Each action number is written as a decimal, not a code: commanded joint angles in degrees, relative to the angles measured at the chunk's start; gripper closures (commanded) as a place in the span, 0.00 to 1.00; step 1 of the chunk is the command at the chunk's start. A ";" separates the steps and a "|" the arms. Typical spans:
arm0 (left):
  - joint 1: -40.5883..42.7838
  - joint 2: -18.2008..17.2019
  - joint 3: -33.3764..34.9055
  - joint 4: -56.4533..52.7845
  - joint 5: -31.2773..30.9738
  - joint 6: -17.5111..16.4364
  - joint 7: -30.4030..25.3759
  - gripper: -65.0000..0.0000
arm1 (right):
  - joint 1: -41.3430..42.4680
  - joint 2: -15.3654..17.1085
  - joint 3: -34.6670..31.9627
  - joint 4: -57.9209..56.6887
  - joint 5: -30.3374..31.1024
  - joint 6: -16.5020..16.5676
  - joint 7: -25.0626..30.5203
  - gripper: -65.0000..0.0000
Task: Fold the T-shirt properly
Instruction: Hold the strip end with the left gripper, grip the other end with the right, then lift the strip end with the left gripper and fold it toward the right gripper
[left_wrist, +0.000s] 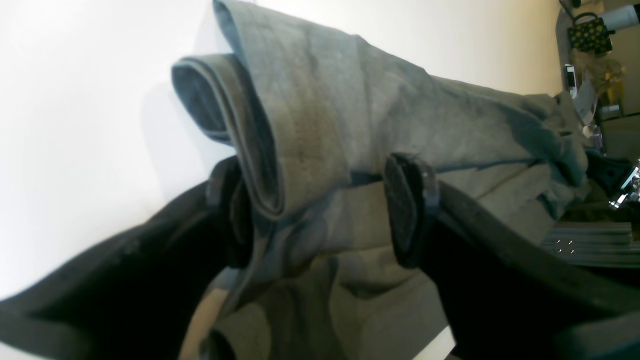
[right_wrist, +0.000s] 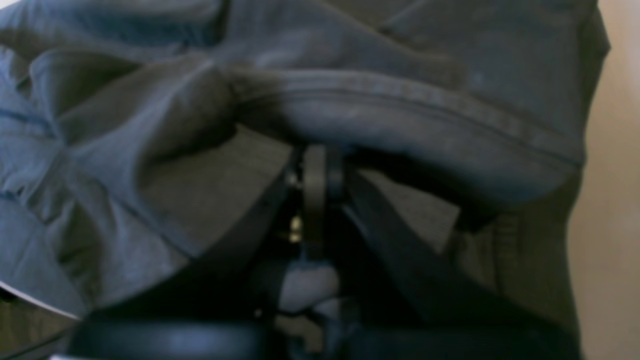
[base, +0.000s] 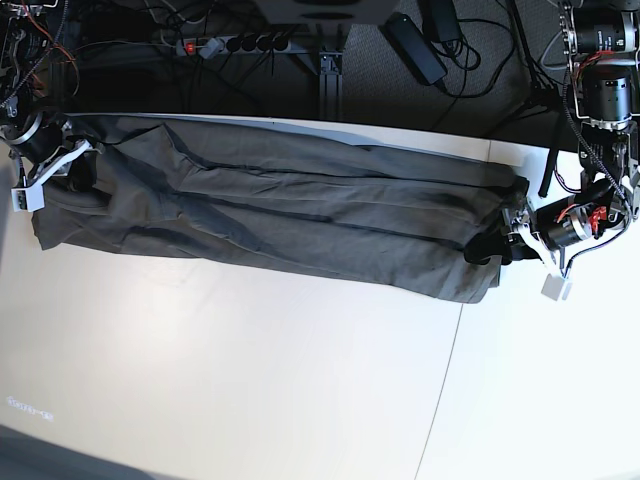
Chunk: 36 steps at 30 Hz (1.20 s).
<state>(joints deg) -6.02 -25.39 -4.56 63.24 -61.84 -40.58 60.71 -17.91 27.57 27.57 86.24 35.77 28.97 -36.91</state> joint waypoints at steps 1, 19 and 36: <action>1.11 -0.31 0.42 -0.42 5.51 0.58 5.46 0.35 | 0.42 1.11 0.42 0.76 0.76 4.24 0.90 1.00; 1.40 0.92 0.42 -0.42 5.35 0.58 0.70 1.00 | 0.44 1.11 0.42 0.76 0.94 4.24 1.03 1.00; 1.68 3.69 0.35 10.40 2.69 0.58 5.38 1.00 | 1.40 1.09 0.44 0.79 3.28 4.24 1.11 1.00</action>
<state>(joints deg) -3.40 -21.21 -4.12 72.60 -57.76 -40.32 66.85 -16.99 27.44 27.55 86.24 38.17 28.97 -37.08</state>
